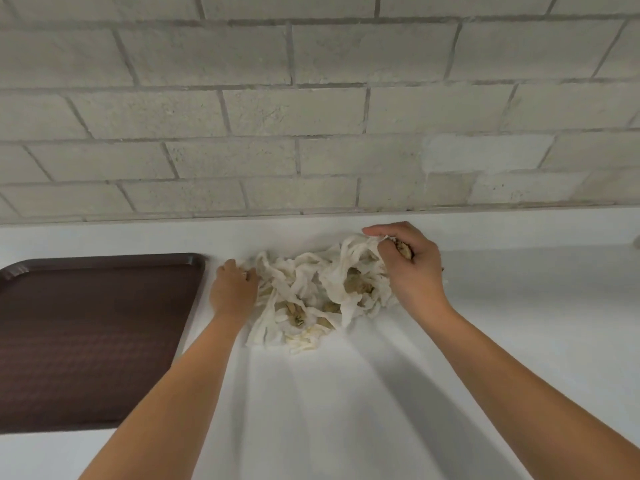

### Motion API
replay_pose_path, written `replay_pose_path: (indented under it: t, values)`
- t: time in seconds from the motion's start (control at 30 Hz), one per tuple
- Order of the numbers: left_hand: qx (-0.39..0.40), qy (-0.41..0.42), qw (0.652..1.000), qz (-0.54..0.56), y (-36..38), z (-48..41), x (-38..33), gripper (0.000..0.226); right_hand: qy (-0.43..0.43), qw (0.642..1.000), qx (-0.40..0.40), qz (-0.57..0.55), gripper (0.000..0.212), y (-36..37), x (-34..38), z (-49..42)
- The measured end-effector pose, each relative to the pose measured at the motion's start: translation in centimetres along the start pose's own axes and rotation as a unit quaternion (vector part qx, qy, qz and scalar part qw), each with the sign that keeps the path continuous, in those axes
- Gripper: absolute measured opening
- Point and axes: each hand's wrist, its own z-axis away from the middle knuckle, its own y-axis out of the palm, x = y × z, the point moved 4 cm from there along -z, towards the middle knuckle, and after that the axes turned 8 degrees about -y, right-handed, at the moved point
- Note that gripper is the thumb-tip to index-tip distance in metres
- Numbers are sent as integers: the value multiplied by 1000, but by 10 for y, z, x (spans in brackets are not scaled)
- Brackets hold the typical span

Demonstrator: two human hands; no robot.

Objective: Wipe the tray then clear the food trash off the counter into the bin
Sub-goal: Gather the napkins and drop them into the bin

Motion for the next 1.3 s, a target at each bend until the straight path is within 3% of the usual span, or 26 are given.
replay_pose_path:
  t: [0.17, 0.27, 0.37, 0.47, 0.57, 0.67, 0.77, 0.83, 0.87, 1.03, 1.1, 1.2, 1.3]
  values:
    - [-8, 7, 996, 87, -16, 2, -9, 40, -11, 1000, -10, -9, 28, -13, 21, -8]
    - [-51, 55, 984, 164, -47, 12, -34, 39, -11, 999, -21, -27, 30, -24, 30, -7]
    - [-39, 78, 968, 237, -73, 27, -57, 46, -8, 1000, -18, -20, 32, -36, 35, 0]
    - [-12, 94, 953, 289, -92, 45, -78, 42, 8, 999, 30, 13, 27, -41, 32, 9]
    - [22, 93, 932, 349, -107, 58, -91, 36, 51, 985, 138, 92, 25, -32, 16, 22]
    - [44, 93, 913, 394, -120, 73, -98, 32, 86, 929, 278, 228, 48, -15, -10, 49]
    - [54, 86, 905, 414, -132, 92, -96, 36, 94, 828, 423, 356, 84, 6, -38, 88]
    - [59, 79, 902, 421, -137, 106, -89, 42, 69, 774, 462, 428, 88, 16, -57, 109]
    - [57, 76, 901, 423, -139, 112, -84, 42, 39, 770, 451, 450, 81, 19, -65, 116]
    - [32, 49, 904, 424, -128, 133, -44, 41, -98, 858, 300, 406, 32, 11, -73, 133]
    - [24, 54, 925, 376, -112, 144, -27, 37, -74, 884, 282, 364, 21, 4, -73, 135]
    - [-18, 117, 970, 213, -79, 166, 1, 35, 3, 923, 257, 288, 21, -12, -68, 132]
    - [-3, 202, 978, 46, -39, 188, 25, 50, 25, 958, 199, 207, 35, -26, -61, 135]
